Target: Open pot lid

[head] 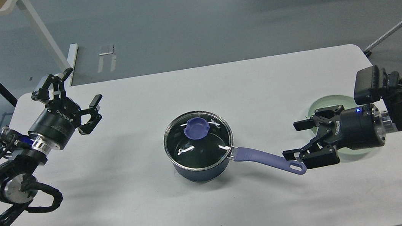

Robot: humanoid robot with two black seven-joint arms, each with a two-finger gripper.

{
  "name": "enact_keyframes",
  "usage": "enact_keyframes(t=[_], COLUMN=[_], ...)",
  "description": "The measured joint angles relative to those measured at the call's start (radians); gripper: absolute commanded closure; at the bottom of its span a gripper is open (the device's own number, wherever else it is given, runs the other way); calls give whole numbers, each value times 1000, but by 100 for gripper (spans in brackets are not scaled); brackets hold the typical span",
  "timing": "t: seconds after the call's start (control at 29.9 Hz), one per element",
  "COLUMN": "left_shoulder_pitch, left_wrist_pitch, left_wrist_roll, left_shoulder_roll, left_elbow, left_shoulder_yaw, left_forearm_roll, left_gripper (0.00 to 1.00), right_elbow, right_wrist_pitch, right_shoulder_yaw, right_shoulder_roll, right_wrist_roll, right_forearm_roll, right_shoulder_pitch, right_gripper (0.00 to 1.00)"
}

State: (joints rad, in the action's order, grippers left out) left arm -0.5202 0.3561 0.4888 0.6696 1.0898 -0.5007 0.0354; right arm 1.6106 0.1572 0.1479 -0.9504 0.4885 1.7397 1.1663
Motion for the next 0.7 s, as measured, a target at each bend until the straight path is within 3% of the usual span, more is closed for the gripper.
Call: enact_keyframes(t=[0.23, 0.4, 0.7], left_shoulder_pitch=[1, 1, 2], left_wrist_pitch=[0, 0, 0], left_wrist_roll=[0, 0, 0], left_shoulder_roll=[13, 20, 20], left_elbow=[11, 13, 19], left_shoulder_yaw=[-2, -2, -2], left_forearm_roll=[0, 0, 0], left_gripper=[1, 1, 1], right_elbow=[-58, -81, -122], right_wrist_pitch=[-16, -37, -79], right_shoulder_yaw=[138, 188, 223], right_shoulder_roll=[132, 163, 185], right_wrist_roll=[0, 0, 0], right_forearm_roll=[12, 18, 29], right_shoulder_pitch=[92, 94, 95], right_gripper=[10, 24, 37])
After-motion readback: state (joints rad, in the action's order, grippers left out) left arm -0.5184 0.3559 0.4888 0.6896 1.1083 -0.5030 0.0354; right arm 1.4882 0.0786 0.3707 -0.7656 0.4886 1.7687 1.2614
